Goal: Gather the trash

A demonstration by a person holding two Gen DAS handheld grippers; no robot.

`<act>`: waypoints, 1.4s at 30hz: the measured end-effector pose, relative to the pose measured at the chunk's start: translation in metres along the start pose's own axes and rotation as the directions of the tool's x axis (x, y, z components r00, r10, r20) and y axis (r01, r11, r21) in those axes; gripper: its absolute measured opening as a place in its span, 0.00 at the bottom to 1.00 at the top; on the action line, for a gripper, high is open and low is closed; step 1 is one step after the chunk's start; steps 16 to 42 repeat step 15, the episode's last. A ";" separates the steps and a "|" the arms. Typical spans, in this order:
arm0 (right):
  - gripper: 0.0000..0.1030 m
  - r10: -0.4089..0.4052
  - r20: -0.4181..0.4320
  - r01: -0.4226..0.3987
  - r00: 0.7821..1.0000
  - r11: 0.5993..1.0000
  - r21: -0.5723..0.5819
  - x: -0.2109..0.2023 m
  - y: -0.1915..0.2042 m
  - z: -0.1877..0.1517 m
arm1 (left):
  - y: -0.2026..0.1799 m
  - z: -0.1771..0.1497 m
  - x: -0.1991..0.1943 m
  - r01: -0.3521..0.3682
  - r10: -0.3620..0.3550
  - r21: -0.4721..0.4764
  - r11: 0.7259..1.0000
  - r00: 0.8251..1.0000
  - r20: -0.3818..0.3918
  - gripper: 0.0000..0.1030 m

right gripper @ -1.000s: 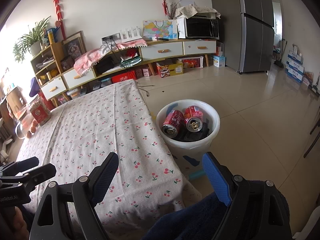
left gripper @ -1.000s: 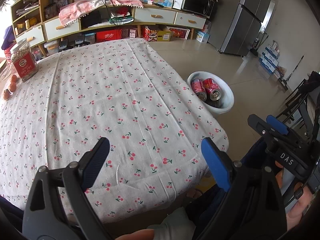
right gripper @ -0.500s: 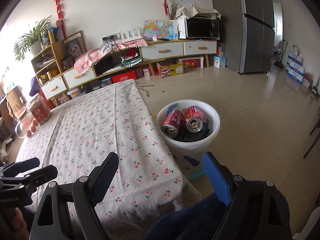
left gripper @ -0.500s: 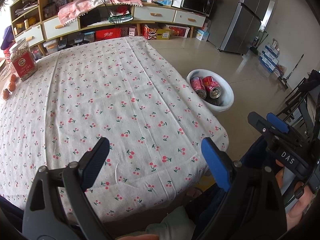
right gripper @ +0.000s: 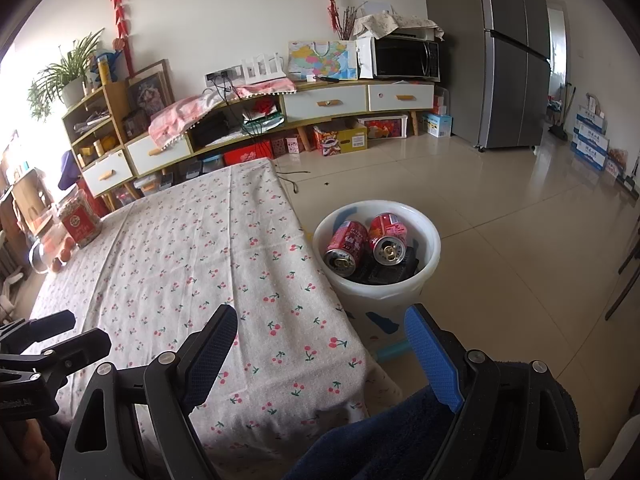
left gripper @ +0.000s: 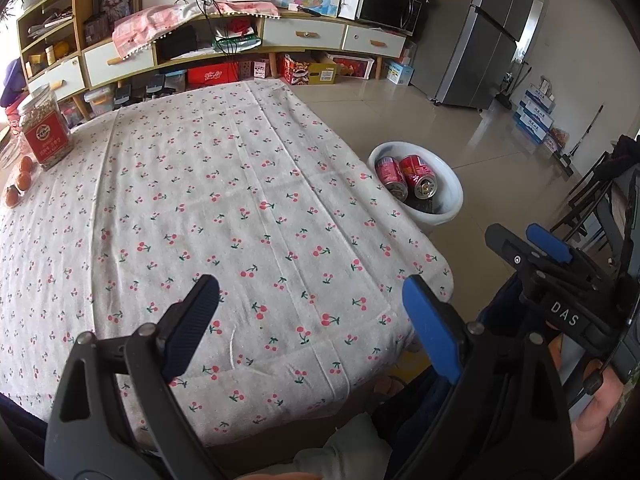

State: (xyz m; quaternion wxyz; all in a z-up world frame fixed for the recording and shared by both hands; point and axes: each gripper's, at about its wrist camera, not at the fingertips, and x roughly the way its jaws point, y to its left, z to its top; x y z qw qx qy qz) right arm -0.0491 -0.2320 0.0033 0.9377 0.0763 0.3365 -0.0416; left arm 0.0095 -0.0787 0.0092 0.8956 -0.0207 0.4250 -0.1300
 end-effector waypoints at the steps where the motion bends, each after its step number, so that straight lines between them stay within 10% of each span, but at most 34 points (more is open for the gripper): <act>1: 0.84 0.000 0.000 0.000 1.000 1.000 0.000 0.000 -0.001 0.000 | 0.000 0.000 0.000 0.000 0.000 0.000 1.000 1.000 0.000 0.90; 42: 0.84 -0.001 0.003 0.001 1.000 1.000 -0.002 0.000 0.000 0.000 | 0.000 0.001 -0.001 -0.001 0.001 -0.002 1.000 1.000 0.008 0.90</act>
